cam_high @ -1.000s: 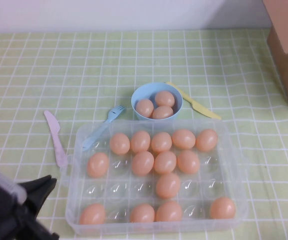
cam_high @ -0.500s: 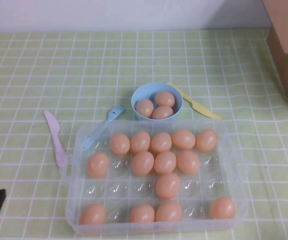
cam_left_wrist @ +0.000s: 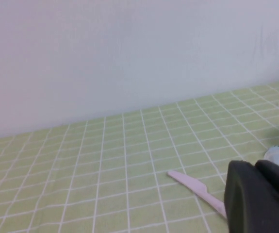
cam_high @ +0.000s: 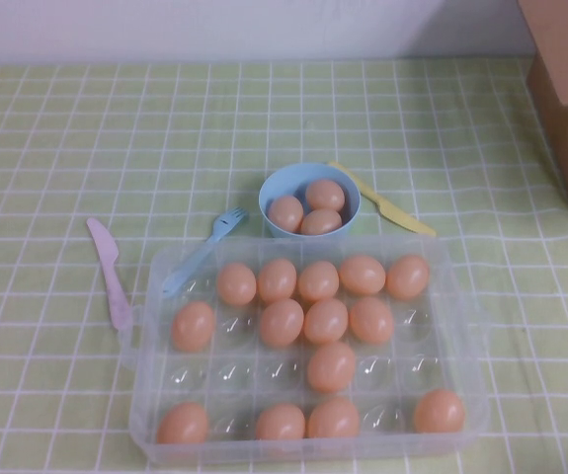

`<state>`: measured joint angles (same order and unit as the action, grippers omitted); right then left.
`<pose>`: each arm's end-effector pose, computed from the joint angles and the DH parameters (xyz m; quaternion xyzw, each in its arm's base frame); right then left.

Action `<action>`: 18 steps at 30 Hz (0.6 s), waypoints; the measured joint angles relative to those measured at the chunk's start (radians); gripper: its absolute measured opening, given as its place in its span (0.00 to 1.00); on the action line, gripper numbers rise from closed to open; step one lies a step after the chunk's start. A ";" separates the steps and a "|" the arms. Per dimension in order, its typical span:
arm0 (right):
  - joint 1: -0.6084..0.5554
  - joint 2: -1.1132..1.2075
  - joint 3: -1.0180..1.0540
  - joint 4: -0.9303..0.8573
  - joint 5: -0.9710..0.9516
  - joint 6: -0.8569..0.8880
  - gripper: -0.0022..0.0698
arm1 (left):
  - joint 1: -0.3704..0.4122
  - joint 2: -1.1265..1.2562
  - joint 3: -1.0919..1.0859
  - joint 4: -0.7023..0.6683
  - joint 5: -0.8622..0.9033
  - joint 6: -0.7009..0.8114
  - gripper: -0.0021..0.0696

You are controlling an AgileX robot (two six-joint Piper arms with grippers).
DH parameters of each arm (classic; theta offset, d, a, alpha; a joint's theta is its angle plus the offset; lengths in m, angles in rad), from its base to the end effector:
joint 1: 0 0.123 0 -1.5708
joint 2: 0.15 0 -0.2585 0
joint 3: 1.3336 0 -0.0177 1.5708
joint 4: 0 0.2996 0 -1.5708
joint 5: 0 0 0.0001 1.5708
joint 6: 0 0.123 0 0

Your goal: Take an egg out of the egg box

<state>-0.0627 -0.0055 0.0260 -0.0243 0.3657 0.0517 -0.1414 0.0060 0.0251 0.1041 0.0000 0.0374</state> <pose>0.1591 -0.0111 0.1615 0.0395 0.8035 -0.0135 0.5938 0.1639 -0.0233 0.2044 0.0969 0.6801 0.0000 0.7267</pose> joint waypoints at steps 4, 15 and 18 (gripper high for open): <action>0.000 0.000 0.000 0.000 0.000 0.000 0.01 | 0.000 -0.016 0.000 0.000 0.070 0.000 0.02; 0.000 0.000 0.000 0.000 0.000 0.000 0.01 | 0.000 -0.016 0.000 0.000 0.280 0.000 0.02; 0.000 0.000 0.000 0.000 0.000 0.000 0.01 | 0.000 -0.016 0.000 0.000 0.290 0.000 0.02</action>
<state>-0.0627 -0.0055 0.0260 -0.0243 0.3657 0.0517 -0.1414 -0.0096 0.0251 0.1041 0.2905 0.0374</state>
